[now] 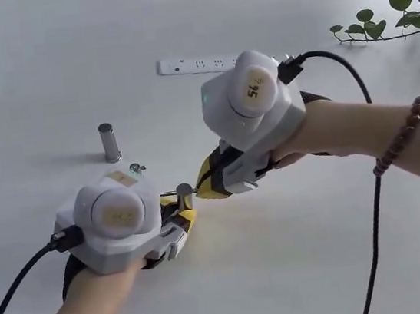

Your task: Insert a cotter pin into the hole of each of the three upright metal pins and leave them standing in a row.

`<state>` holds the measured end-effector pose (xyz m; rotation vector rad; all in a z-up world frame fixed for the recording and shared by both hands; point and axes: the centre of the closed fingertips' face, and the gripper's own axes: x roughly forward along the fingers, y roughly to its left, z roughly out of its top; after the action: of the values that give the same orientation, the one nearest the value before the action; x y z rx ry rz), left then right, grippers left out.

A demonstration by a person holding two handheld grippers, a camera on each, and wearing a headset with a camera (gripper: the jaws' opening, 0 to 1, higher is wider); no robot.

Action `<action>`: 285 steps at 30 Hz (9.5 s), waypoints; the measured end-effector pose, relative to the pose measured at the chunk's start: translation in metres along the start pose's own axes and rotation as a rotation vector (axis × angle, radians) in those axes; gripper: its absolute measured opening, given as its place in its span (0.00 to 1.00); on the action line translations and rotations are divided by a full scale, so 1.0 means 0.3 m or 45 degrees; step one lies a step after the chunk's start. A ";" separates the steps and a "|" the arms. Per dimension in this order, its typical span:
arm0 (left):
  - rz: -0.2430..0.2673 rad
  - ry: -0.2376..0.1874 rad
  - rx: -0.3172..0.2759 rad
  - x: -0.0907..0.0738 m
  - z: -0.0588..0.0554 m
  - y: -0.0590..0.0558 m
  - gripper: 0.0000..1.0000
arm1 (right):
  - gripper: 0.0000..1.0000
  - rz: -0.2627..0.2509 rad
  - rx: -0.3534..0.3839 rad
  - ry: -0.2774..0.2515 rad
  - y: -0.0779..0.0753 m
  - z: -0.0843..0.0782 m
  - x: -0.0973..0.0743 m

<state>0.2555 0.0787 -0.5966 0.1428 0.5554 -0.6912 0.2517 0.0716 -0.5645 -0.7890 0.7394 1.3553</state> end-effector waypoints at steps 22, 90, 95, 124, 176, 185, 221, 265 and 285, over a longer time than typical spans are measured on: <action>0.011 0.041 -0.014 -0.038 -0.019 0.023 0.28 | 0.16 0.011 0.063 -0.123 0.013 0.053 0.037; 0.025 -0.064 -0.055 -0.206 0.034 0.041 0.44 | 0.09 -0.017 0.095 -0.153 -0.130 0.041 0.050; 0.025 -0.072 -0.059 -0.210 0.036 0.043 0.44 | 0.09 -0.018 0.085 -0.145 -0.145 0.038 0.053; 0.007 -0.069 -0.072 -0.230 0.029 0.017 0.45 | 0.09 0.095 0.059 -0.223 -0.120 0.041 0.047; 0.001 -0.136 -0.091 -0.368 0.058 0.013 0.79 | 0.19 -0.226 0.488 -0.487 -0.370 0.362 0.226; 0.000 -0.161 -0.090 -0.378 0.066 0.013 0.88 | 0.15 -0.239 0.470 -0.477 -0.416 0.371 0.271; 0.006 -0.164 -0.093 -0.394 0.080 0.015 0.97 | 0.08 -0.252 0.421 -0.420 -0.388 0.380 0.288; 0.094 -0.207 -0.110 -0.492 0.100 0.024 0.96 | 0.08 0.062 0.158 -0.453 0.054 0.374 0.106; 0.046 -0.209 -0.108 -0.478 0.115 -0.023 0.91 | 0.08 -0.028 0.168 -0.386 0.084 0.217 0.041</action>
<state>0.1754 0.1438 -0.4911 0.0165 0.4229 -0.6367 0.2280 0.1340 -0.5406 -0.4720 0.5716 1.3534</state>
